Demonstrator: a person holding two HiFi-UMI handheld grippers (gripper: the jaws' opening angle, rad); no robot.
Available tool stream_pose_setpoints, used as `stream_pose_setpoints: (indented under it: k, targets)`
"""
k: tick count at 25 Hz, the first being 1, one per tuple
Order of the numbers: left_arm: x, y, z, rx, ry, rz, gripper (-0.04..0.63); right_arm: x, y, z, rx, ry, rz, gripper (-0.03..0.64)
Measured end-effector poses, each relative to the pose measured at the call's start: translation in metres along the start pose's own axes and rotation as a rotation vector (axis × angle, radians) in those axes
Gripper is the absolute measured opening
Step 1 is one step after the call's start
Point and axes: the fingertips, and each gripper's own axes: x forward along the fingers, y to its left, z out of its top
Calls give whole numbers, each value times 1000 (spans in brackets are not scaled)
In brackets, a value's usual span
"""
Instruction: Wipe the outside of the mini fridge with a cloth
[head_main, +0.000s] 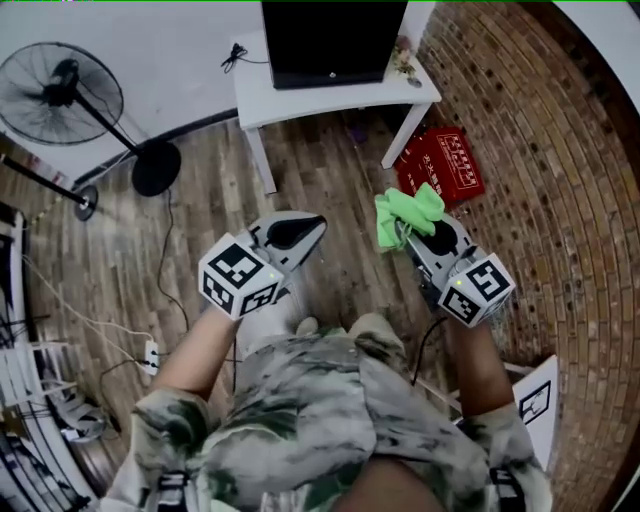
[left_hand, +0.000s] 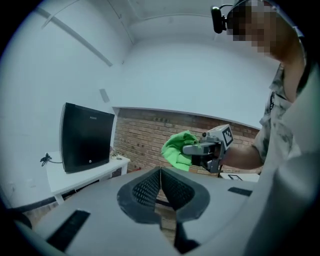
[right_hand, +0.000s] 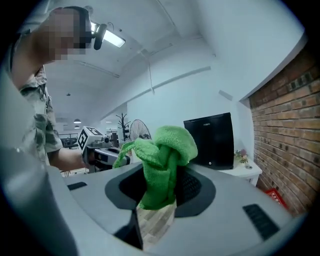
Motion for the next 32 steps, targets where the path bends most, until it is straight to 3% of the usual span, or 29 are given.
stream_pose_setpoints:
  k: [5,9,15,23,32]
  targets:
    - [36,48,30,1,11,-55,28,50,-46,30,-14,-6,37,150]
    - [72,58,49,1,2,-77,28,66,-85,50,-34,-2,106,150]
    - [141,107,89,-23,-6,-97,28,116,-172,84,-71,15,212,150]
    - [227,159,160,-42,-42,-100,28,165,-273,159,-130,3,342,150]
    - [274,193,202,-47,-54,-109,28,245,-323,227,-178,-4,452,150]
